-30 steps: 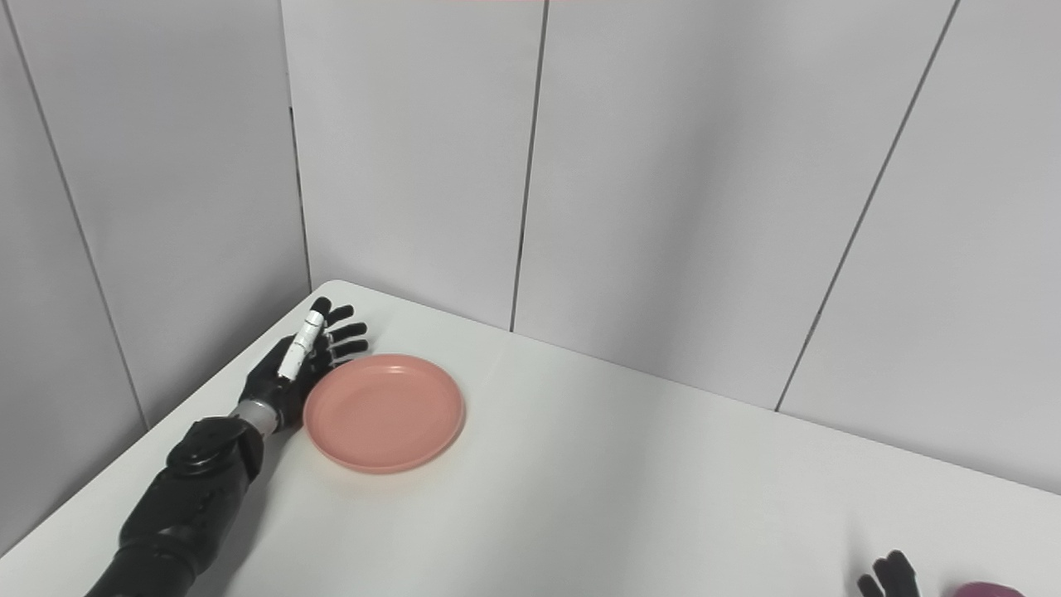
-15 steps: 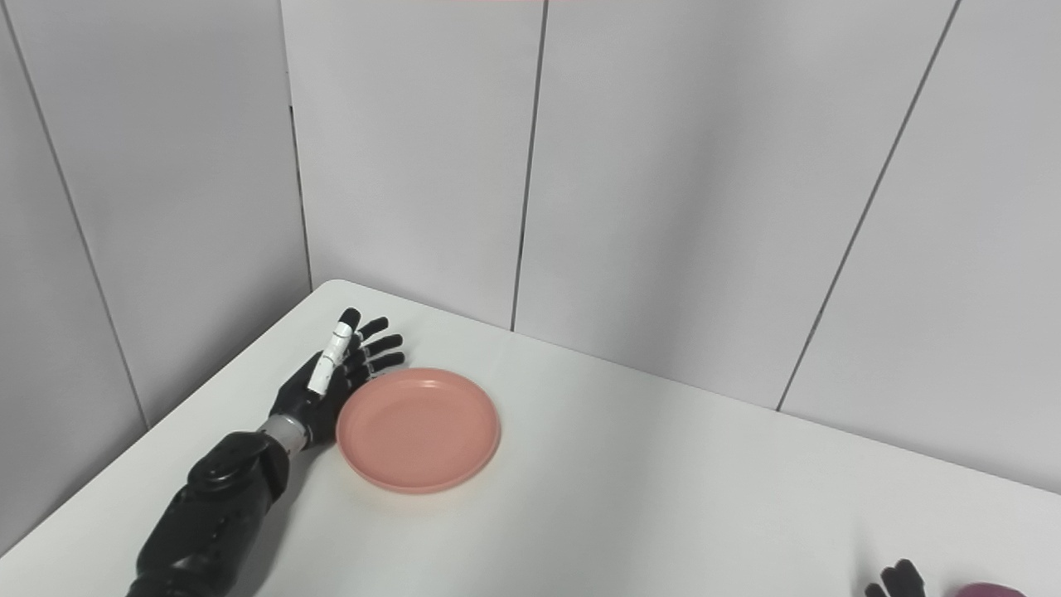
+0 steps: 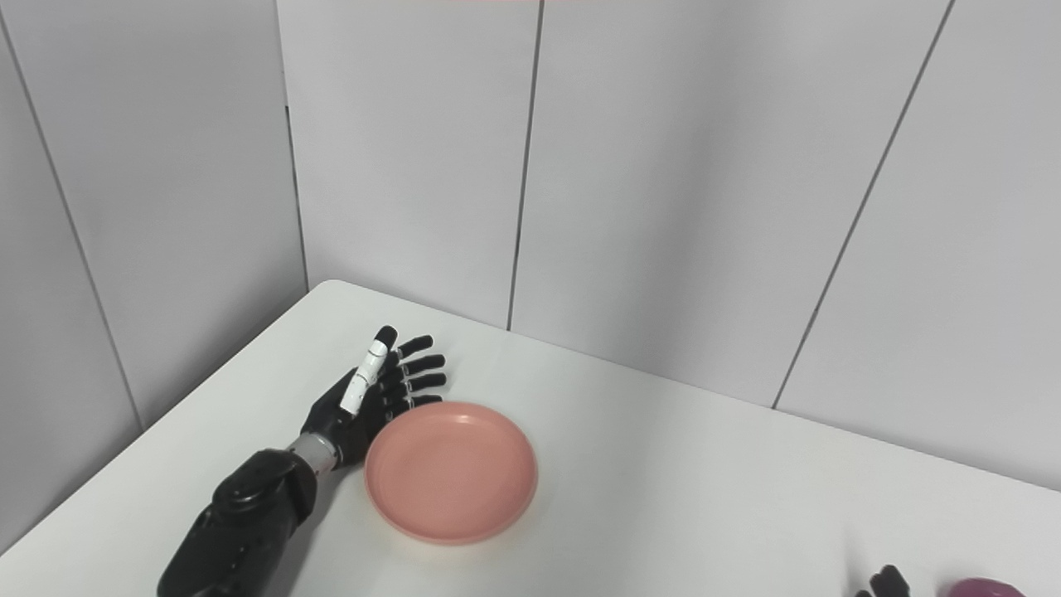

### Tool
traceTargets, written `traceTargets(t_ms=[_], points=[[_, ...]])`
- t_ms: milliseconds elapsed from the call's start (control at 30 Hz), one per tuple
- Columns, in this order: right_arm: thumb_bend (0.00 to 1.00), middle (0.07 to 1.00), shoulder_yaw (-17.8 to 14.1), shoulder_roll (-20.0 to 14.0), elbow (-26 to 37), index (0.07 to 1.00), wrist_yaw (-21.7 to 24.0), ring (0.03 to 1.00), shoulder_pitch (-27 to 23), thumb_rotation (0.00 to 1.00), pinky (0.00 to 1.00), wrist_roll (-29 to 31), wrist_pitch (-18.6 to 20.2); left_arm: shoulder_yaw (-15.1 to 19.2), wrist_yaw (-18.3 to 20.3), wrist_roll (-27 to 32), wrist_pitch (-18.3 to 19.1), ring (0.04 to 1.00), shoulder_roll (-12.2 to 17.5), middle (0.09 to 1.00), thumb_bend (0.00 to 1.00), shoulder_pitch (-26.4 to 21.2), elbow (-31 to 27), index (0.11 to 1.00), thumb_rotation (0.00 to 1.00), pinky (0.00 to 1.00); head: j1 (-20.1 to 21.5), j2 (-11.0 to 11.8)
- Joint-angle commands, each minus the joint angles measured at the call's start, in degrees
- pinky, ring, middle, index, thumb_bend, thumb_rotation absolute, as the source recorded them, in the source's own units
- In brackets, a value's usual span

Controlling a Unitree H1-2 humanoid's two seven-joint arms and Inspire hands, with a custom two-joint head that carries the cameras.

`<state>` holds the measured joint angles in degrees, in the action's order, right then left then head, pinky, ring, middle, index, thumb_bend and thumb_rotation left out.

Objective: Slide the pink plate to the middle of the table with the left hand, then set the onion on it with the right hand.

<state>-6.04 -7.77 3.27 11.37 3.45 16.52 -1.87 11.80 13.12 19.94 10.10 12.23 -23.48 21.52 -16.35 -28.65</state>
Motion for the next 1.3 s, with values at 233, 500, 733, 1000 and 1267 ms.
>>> traceTargets(t_ms=[233,500,733,1000,1267], points=[[1.0,1.0,1.5,2.4,-2.0,0.977,-1.1,1.0,5.0,1.0,1.0,0.2,2.8,-2.7,-2.3,0.0,3.7,0.797,-6.1,0.821,0.86,-2.0,-7.2,0.852,0.92,0.74,1.8,-1.1],[0.99,1.0,1.4,2.6,-1.1,0.985,-1.8,1.0,4.4,1.0,1.0,0.1,3.8,-5.7,-3.0,-1.0,4.4,0.808,-10.5,0.827,0.86,-1.0,-6.7,0.871,0.9,0.75,3.4,-2.2],[0.97,1.0,2.0,2.9,1.2,0.99,-2.9,1.0,4.5,1.0,1.0,-0.6,5.2,-7.5,-3.3,-1.6,4.7,0.801,-12.8,0.821,0.86,1.0,-7.4,0.851,0.89,0.74,5.4,-3.8],[0.96,0.993,2.9,4.2,2.7,0.975,-4.2,0.992,4.7,1.0,0.99,-2.1,5.5,-9.2,-3.4,-2.0,6.1,0.785,-14.3,0.812,0.86,2.7,-9.1,0.84,0.88,0.72,8.4,-5.4],[0.93,0.988,3.7,5.3,3.2,0.962,-5.0,0.986,4.5,1.0,0.98,-2.8,5.1,-10.7,-3.0,-1.8,7.2,0.79,-14.0,0.819,0.86,3.5,-10.0,0.854,0.89,0.72,10.9,-6.2]])
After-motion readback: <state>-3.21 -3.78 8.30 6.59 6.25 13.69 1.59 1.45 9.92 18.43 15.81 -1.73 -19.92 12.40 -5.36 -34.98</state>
